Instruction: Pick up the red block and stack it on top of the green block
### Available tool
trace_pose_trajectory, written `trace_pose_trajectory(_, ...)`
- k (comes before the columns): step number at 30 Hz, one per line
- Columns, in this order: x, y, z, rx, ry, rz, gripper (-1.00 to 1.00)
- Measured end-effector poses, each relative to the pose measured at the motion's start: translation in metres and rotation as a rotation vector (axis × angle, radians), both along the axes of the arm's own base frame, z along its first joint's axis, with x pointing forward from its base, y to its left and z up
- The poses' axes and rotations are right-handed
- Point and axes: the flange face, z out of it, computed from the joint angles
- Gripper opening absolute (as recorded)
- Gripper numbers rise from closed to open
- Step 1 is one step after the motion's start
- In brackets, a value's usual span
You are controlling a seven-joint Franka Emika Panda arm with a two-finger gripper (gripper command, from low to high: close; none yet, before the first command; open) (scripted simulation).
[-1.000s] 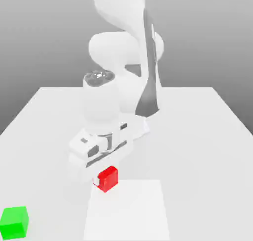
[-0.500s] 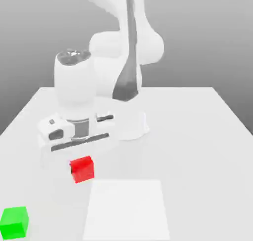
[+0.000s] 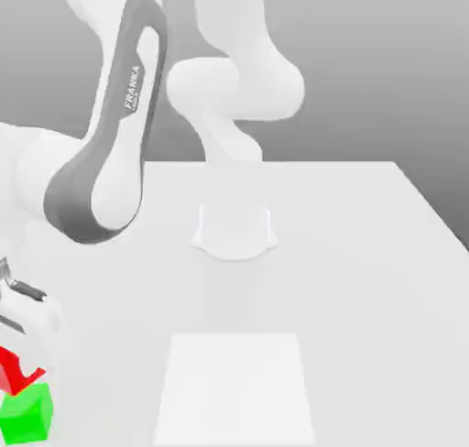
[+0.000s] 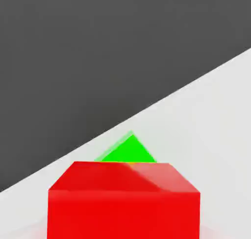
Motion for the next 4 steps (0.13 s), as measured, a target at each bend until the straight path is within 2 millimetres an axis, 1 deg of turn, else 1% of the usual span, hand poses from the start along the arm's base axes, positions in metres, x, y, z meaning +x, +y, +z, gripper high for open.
trace_pose_trajectory(4,0.0,0.0,0.0,0.0,0.0,0.0,1.0)
